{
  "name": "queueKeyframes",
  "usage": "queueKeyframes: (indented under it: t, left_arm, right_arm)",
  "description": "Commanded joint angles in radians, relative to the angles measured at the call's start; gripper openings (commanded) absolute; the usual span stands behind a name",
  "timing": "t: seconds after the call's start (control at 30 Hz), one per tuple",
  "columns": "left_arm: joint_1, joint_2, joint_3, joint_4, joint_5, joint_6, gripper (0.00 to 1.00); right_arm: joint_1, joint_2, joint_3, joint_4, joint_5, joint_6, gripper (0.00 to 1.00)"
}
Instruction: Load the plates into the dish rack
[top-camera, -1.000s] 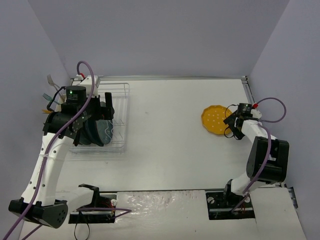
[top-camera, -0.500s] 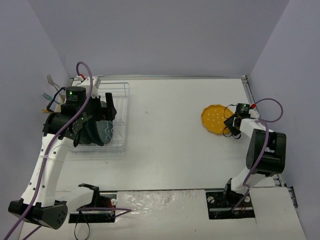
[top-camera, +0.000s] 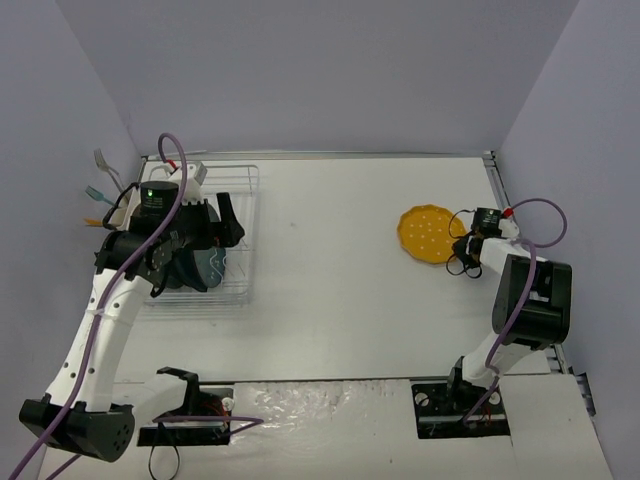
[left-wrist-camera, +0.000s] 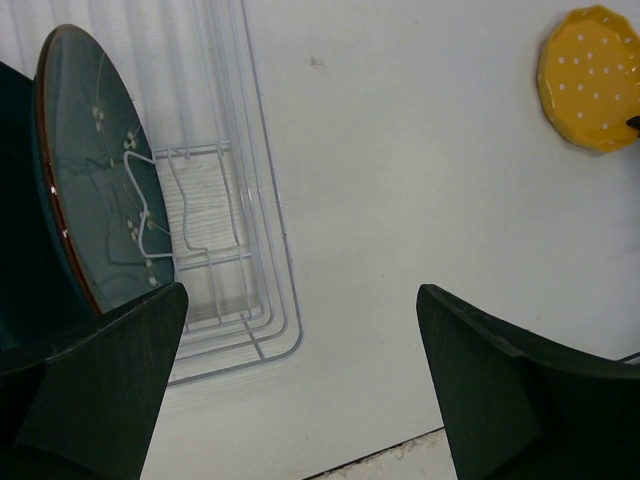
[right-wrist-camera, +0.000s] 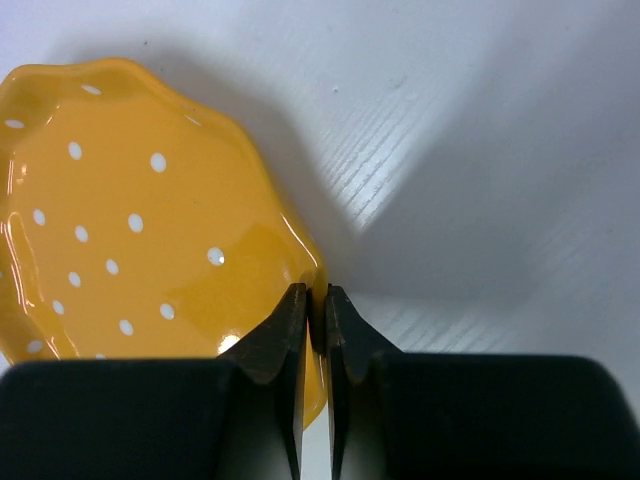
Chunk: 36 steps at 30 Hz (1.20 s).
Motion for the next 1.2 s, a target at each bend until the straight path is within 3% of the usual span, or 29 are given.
queueKeyframes:
  t: [0.0,0.2,0.53,0.83,1.17]
  left_arm:
    - [-0.003,-0.016,0.017,0.109,0.064,-0.075,0.97]
    - [-0.040,0.003,-0.035,0.225,0.100,-0.214,0.97]
    - [-0.244,0.157,-0.067,0.444,0.052,-0.389,0.97]
    - [-0.373,0.363,-0.027,0.535,0.022,-0.444,0.97]
    - [-0.430,0.533,0.008,0.581,0.010,-0.528,0.97]
  right_arm:
    - [0.008,-0.023,-0.022,0.010,-0.090,-0.054,0.00]
    - [0.010,-0.123,-0.081,0.094,-0.305,-0.041,0.00]
    - [0.040,-0.227,-0.210,0.309,-0.582,0.103,0.00]
    - [0.130,-0.211,-0.285,0.511,-0.643,0.208,0.00]
    - [0.182,-0.192,-0.312,0.691,-0.675,0.366,0.00]
